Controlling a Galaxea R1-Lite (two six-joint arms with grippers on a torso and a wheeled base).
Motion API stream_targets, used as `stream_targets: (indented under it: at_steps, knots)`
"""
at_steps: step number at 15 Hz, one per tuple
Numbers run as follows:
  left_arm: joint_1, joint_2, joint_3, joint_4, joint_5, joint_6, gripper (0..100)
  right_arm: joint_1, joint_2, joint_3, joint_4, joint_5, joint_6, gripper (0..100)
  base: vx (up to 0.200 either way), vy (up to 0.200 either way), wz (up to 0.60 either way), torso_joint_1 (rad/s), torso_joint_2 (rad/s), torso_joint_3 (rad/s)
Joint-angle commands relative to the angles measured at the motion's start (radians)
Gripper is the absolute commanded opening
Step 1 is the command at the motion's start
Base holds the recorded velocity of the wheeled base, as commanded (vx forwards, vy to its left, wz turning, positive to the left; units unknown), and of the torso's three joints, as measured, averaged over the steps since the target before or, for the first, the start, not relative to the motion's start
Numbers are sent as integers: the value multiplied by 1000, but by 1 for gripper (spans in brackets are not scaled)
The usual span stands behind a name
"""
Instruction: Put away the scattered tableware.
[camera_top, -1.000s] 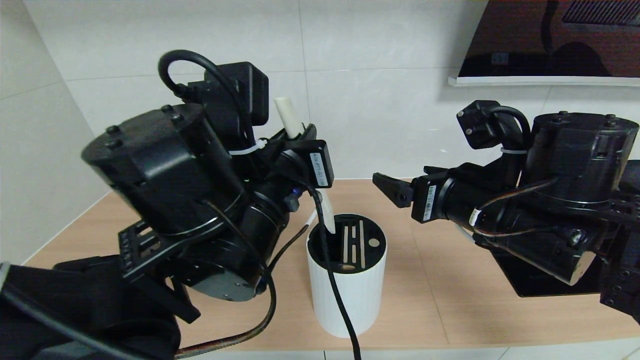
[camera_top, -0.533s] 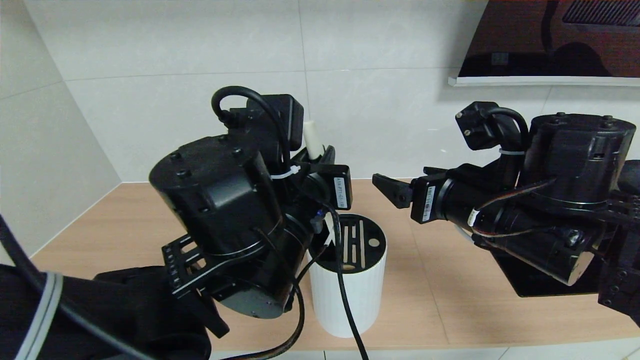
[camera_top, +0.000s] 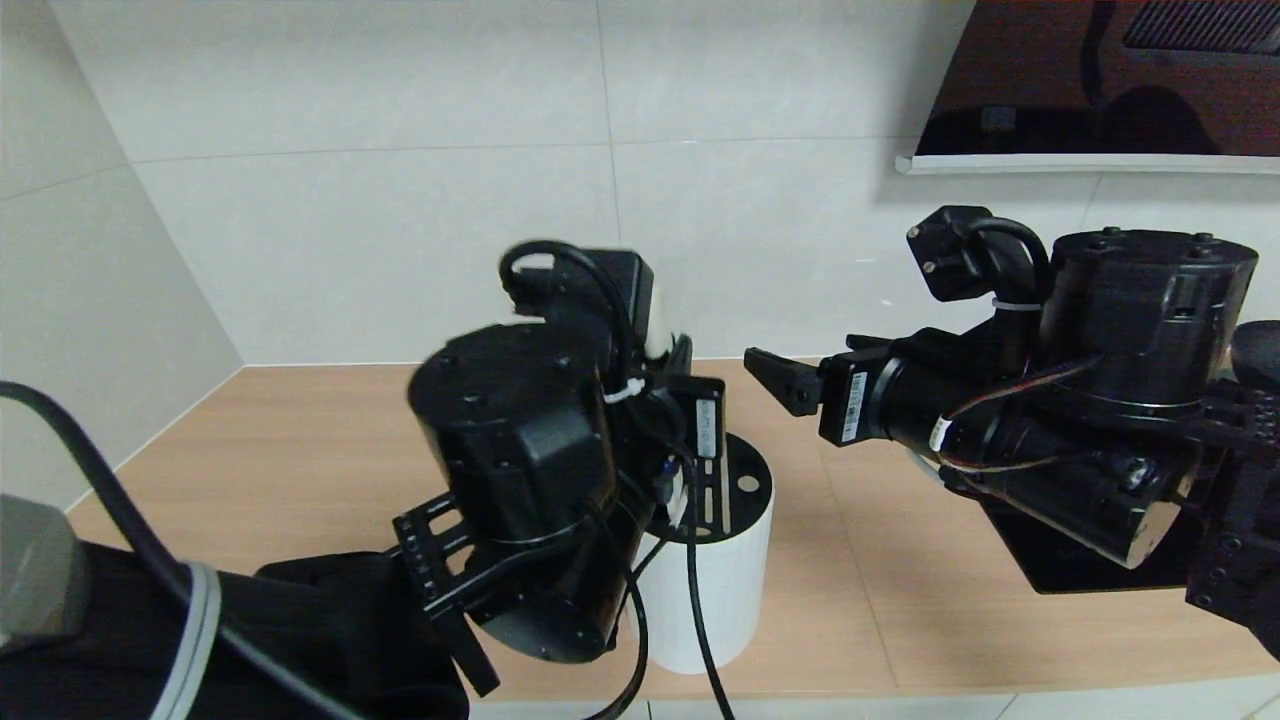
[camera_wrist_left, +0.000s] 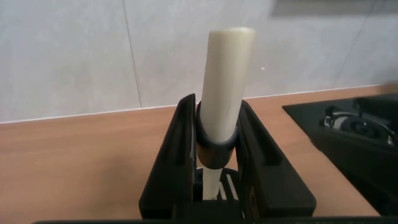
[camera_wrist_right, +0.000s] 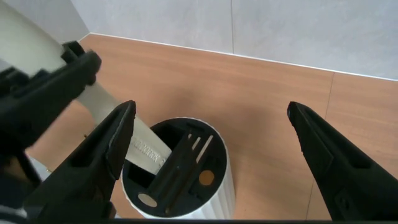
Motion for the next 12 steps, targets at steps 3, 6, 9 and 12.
stream_targets:
  at_steps: [3,6,9,12]
  knots:
    - [0,19,-1,9,5,-13,0,-3,12,-1,-5,0,0,100,0,0,0,0,0,0]
    - [-1,0,-4,9,14,-13,0,-3,17,-1,-5,0,0,100,0,0,0,0,0,0]
    - [0,26,0,11,14,-13,0,-3,15,-1,-5,0,0,100,0,0,0,0,0,0]
    - [0,58,0,11,14,-22,0,-3,15,0,-5,0,0,100,0,0,0,0,0,0]
